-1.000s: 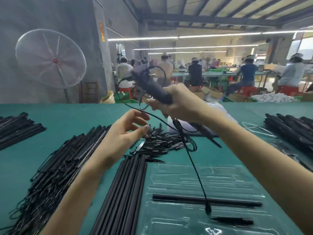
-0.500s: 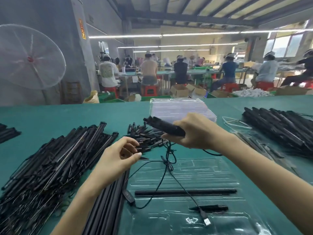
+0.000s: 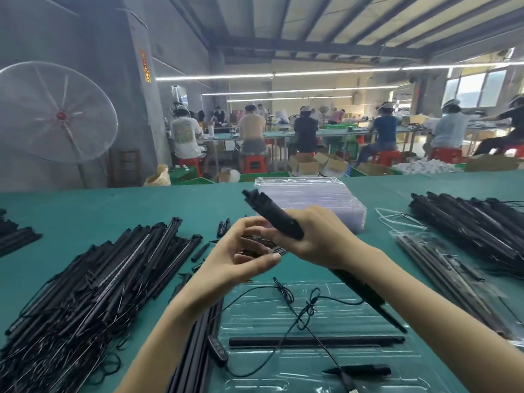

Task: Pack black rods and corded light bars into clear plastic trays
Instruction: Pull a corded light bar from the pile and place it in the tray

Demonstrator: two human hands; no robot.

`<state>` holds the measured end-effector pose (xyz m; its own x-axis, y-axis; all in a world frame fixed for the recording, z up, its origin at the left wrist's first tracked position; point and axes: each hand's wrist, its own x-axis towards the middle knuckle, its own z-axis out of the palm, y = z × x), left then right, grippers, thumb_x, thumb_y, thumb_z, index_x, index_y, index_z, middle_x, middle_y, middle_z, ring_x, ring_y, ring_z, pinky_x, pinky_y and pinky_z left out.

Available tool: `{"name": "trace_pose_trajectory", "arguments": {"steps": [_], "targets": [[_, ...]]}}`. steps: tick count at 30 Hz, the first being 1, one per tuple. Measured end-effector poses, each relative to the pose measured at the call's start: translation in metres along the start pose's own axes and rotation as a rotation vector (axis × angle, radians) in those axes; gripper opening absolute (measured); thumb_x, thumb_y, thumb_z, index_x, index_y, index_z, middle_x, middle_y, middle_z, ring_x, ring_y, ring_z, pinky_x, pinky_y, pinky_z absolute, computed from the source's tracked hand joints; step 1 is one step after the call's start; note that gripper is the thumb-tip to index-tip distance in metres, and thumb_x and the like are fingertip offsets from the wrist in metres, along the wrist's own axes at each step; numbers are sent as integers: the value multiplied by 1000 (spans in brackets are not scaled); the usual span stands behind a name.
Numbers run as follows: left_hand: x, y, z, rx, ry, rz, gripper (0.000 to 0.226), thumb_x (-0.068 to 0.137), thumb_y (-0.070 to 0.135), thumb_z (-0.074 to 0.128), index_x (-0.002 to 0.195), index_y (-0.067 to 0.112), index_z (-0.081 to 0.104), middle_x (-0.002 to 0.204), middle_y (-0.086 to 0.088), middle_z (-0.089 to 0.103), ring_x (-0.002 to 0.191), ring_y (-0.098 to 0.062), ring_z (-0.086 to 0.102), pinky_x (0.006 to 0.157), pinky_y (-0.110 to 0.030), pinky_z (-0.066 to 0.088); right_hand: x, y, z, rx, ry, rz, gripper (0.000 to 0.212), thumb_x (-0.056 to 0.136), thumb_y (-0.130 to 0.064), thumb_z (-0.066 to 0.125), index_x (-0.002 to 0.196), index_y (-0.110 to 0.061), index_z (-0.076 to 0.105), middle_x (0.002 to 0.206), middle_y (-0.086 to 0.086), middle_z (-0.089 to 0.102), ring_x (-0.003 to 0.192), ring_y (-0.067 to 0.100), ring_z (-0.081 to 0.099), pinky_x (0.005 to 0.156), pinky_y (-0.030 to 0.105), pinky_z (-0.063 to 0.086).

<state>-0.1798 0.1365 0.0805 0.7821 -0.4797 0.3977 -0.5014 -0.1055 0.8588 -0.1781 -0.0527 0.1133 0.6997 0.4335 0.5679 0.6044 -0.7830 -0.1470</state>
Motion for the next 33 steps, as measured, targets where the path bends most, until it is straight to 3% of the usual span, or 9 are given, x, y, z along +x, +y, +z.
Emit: {"name": "trace_pose_trajectory", "arguments": {"steps": [2, 6, 9, 12, 16, 20, 24, 27, 33], "targets": [[-1, 2, 2, -52, 82, 35, 56, 65, 51, 70, 115, 30, 55, 96, 13, 65, 83, -4, 62, 72, -19, 51, 1, -2, 2, -77, -20, -48, 29, 90, -43, 54, 89, -15, 62, 55, -7, 51, 45, 18, 43, 45, 29, 27], [-1, 9, 12, -109, 278, 68, 45, 74, 54, 73, 100, 21, 60, 84, 3, 72, 67, -9, 65, 56, -17, 47, -1, -7, 10, -207, 20, -144, 24, 88, -33, 59, 98, -11, 58, 69, 5, 66, 56, 32, 56, 44, 29, 26], [-2, 15, 12, -60, 363, 133, 34, 81, 48, 63, 94, 17, 61, 86, 3, 73, 78, -14, 71, 64, -20, 53, -4, -9, 15, -25, 32, -119, 26, 84, -23, 64, 105, -11, 54, 77, 3, 67, 64, 31, 59, 51, 36, 42], [-3, 23, -6, -44, 416, 140, 37, 83, 54, 55, 91, 18, 56, 90, 1, 73, 84, -20, 72, 75, -28, 55, -13, 5, 13, 210, -85, -23, 29, 80, -13, 65, 106, -17, 52, 72, -11, 58, 62, 15, 53, 60, 36, 46], [-7, 28, -46, -229, 528, 155, 30, 90, 42, 49, 93, 11, 51, 90, -6, 70, 89, -23, 70, 79, -33, 55, -38, 39, 9, 340, -145, 133, 20, 82, -12, 70, 90, -21, 54, 72, 0, 63, 66, 19, 58, 67, 42, 50], [-14, 18, -61, -382, 550, 126, 22, 99, 22, 40, 108, 4, 48, 95, -13, 60, 90, -23, 64, 77, -31, 59, -60, 58, 12, 817, -28, 264, 19, 82, -2, 71, 92, -16, 63, 79, 8, 65, 71, 14, 56, 70, 27, 48], [-21, 7, -54, -441, 510, 108, 29, 101, 11, 29, 92, 11, 57, 78, -1, 70, 76, -14, 69, 65, -24, 57, -73, 73, 20, 865, -40, 303, 18, 78, -9, 71, 92, -15, 61, 71, 8, 62, 67, 16, 57, 68, 26, 48], [-25, 2, -52, -497, 523, 101, 27, 100, 12, 30, 93, 10, 57, 77, -2, 71, 75, -14, 70, 64, -24, 57, -79, 80, 25, 1036, -11, 359, 32, 77, -6, 67, 104, -17, 53, 69, 8, 51, 54, 24, 49, 55, 29, 47], [-32, -5, -64, -513, 584, 82, 23, 100, 13, 33, 98, 10, 56, 79, -3, 71, 78, -15, 70, 66, -26, 58, -81, 85, 22, 1042, -69, 424, 49, 77, -11, 73, 116, -28, 49, 103, 7, 63, 49, 19, 41, 51, 27, 43]]}}
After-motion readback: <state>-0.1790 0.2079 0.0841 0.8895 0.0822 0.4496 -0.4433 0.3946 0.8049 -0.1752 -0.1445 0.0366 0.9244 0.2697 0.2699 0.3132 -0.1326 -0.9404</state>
